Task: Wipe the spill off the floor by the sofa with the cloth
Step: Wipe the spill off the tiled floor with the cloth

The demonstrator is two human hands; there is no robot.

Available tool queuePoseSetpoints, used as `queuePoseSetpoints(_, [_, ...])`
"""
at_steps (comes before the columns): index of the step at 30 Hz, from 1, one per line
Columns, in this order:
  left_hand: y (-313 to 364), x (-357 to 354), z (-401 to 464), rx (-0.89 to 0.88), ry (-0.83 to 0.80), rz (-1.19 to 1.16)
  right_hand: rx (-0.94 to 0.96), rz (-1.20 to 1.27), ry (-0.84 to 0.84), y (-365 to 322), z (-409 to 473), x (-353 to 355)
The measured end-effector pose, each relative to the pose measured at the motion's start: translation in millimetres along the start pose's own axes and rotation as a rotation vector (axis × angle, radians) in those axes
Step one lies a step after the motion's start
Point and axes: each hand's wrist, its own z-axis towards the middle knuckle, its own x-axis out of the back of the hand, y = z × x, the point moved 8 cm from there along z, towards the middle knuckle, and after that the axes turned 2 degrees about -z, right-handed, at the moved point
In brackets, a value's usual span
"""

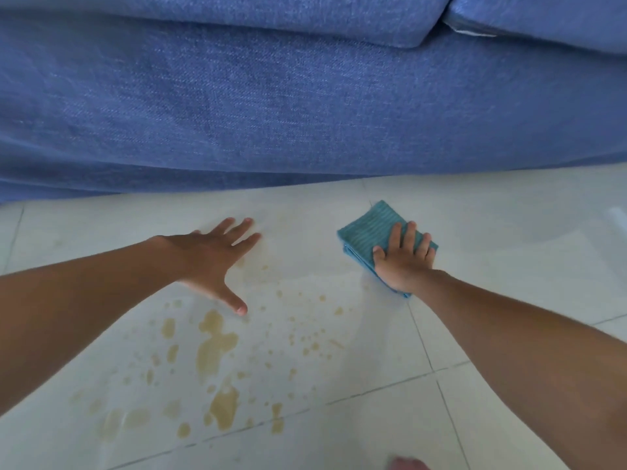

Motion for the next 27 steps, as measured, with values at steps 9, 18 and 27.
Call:
queuePoseSetpoints(9, [3,2,0,0.025,-0.020,-0.025,0.081,-0.191,-0.264,-19,-8,26])
queuePoseSetpoints(18, [-7,13,6,0.065,-0.049,-0.078,0.131,0.030,0.201,-25,-8,-11])
queuePoseSetpoints(27, [-10,-11,-3,0.007,-0.002,-0.003,-0.389,0.331,0.243,72,-129,-101])
